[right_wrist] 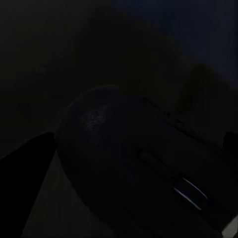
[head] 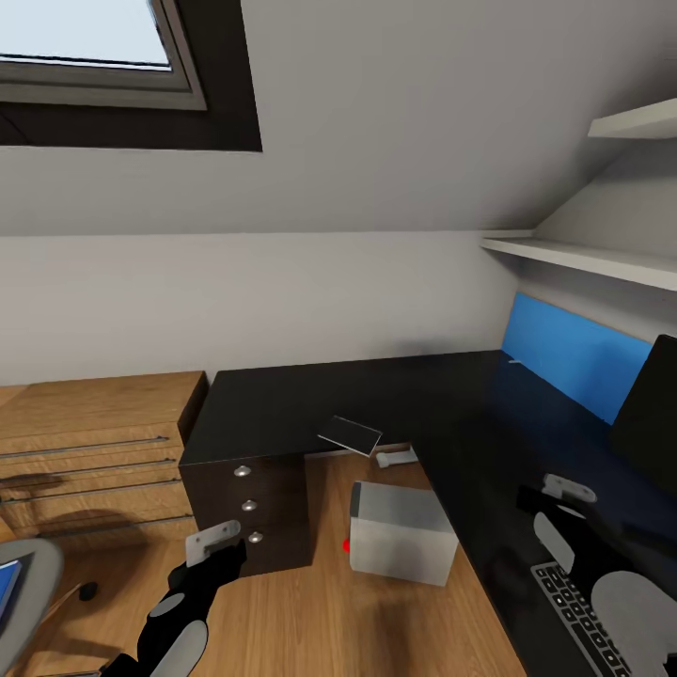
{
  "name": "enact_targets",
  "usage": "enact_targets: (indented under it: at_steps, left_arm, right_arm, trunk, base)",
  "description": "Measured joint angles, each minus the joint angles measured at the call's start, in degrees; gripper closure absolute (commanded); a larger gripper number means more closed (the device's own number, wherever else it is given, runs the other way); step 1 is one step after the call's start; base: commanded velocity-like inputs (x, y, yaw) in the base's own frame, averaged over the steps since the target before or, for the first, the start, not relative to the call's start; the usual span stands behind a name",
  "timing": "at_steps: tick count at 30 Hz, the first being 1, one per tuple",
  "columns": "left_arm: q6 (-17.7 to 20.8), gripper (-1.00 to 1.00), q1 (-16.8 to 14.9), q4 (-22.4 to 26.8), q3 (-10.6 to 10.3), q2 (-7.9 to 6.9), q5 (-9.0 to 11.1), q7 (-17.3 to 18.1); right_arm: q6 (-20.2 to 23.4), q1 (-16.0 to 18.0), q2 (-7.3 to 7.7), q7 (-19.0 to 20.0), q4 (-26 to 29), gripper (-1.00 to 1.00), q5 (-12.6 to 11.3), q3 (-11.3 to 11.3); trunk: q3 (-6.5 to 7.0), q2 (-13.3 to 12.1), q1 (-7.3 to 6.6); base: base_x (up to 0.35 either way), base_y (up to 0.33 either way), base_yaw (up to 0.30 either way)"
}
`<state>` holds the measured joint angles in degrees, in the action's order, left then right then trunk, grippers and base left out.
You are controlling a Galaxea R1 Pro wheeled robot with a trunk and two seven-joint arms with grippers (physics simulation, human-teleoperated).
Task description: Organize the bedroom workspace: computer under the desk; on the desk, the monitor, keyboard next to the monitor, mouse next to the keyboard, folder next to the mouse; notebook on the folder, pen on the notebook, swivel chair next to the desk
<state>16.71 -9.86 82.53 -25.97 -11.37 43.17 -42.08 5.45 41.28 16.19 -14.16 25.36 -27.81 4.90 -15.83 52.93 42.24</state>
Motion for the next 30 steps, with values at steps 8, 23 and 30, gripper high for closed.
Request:
enact_targets:
  at_steps: [8, 23, 30]
  left_arm:
    - [-0.09, -1.00, 0.00, 0.00, -0.60, 0.08, -0.10, -0.11]
    - [-0.09, -1.00, 0.00, 0.00, -0.83, 0.09, -0.30, -0.20]
    - [-0.09, -1.00, 0.00, 0.00, -1.61, 0.09, -0.35, -0.21]
  right_arm:
    - [-2.56, 0.00, -0.19, 3.18, -0.99, 1.00, -0.16, -2.21]
    - [-4.01, 0.00, -0.12, 3.75, -2.30, 1.00, -0.09, -3.77]
    - [-4.01, 0.00, -0.14, 3.75, -2.34, 1.00, -0.10, -3.87]
  trunk:
    - [0.00, 0.00, 0.00]
    - [-0.54, 1.19, 0.65]
    - [-1.80, 4.00, 2.19]
  base:
    - [0.000, 0.000, 0.000]
    - [0.000, 0.000, 0.000]
    - [0.000, 0.000, 0.000]
